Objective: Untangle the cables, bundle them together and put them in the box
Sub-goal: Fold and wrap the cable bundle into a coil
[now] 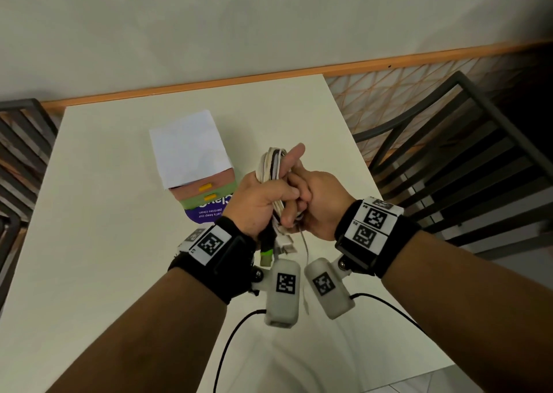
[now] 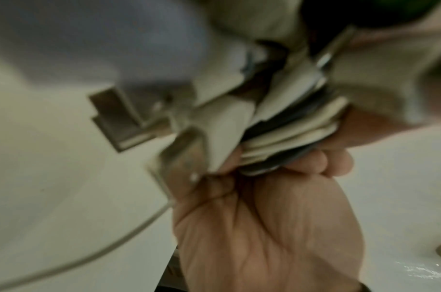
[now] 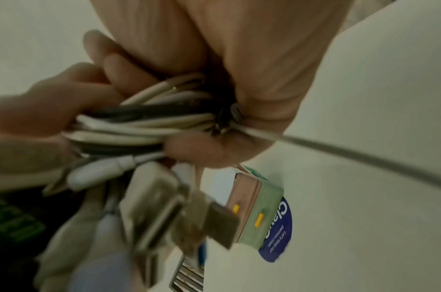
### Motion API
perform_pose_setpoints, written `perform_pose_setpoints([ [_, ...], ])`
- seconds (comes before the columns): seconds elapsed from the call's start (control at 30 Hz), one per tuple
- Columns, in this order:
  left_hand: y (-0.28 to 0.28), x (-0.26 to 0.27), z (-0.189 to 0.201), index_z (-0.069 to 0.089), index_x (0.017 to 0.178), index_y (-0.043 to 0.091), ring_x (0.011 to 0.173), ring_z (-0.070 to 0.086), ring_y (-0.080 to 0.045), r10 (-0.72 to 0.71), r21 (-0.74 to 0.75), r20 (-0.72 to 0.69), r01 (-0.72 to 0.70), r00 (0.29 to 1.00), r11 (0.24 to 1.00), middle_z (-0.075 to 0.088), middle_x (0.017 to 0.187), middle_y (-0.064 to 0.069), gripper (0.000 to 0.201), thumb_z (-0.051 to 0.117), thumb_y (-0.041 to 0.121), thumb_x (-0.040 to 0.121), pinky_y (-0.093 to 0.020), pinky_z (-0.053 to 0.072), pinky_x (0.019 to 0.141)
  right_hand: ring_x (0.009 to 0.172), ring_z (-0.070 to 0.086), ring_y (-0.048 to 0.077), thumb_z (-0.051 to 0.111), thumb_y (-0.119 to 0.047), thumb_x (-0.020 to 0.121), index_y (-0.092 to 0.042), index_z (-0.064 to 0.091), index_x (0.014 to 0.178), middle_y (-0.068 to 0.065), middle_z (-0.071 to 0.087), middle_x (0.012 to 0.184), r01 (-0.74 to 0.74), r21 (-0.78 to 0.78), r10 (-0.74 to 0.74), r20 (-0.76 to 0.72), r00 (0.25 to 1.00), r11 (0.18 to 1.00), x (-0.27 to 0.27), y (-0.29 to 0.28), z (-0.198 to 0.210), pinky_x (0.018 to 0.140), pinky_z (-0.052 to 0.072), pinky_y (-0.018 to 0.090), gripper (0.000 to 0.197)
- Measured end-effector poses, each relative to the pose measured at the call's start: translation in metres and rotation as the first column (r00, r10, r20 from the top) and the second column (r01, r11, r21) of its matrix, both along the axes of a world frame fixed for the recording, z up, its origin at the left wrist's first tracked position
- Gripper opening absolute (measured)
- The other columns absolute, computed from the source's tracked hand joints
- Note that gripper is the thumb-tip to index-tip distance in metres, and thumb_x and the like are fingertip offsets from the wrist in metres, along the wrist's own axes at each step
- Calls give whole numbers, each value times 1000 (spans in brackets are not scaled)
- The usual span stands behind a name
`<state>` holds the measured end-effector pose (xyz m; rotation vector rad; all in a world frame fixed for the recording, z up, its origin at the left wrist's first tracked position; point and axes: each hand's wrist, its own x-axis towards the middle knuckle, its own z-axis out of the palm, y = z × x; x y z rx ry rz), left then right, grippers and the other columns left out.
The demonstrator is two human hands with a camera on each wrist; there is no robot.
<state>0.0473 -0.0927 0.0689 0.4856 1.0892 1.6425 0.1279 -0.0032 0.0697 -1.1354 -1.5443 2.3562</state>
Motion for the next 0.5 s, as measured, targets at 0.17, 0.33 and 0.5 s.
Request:
perform_pose_setpoints([
  [0.17,8,5,1,53,140,11,42,47,-12,105,-48,-9,-105,994,993,71,79,-8,67,58,5,74,-22,53,65,46,39,20,35,-30,97,-11,52,51,1,40,40,-4,-207,-5,-42,999,978,2,-1,-8,55,25,30,53],
  [0.33,9,-2,-6,52,139,10,39,44,-11,199,-118,42,-193,979,974,72,80,-10,52,51,-4,89,-23,52,62,44,23,13,32,-46,100,-22,51,54,-2,40,57,-47,-254,71,84,994,966,11,-11,-16,46,13,19,55],
  [0.5,8,-9,-14,62,128,20,44,43,-18,243,-215,111,-215,964,953,70,77,-9,39,64,9,91,-32,50,62,41,25,15,40,-49,100,-15,56,66,11,48,63,-173,-84,187,206,960,981,23,-18,-21,49,19,22,51],
])
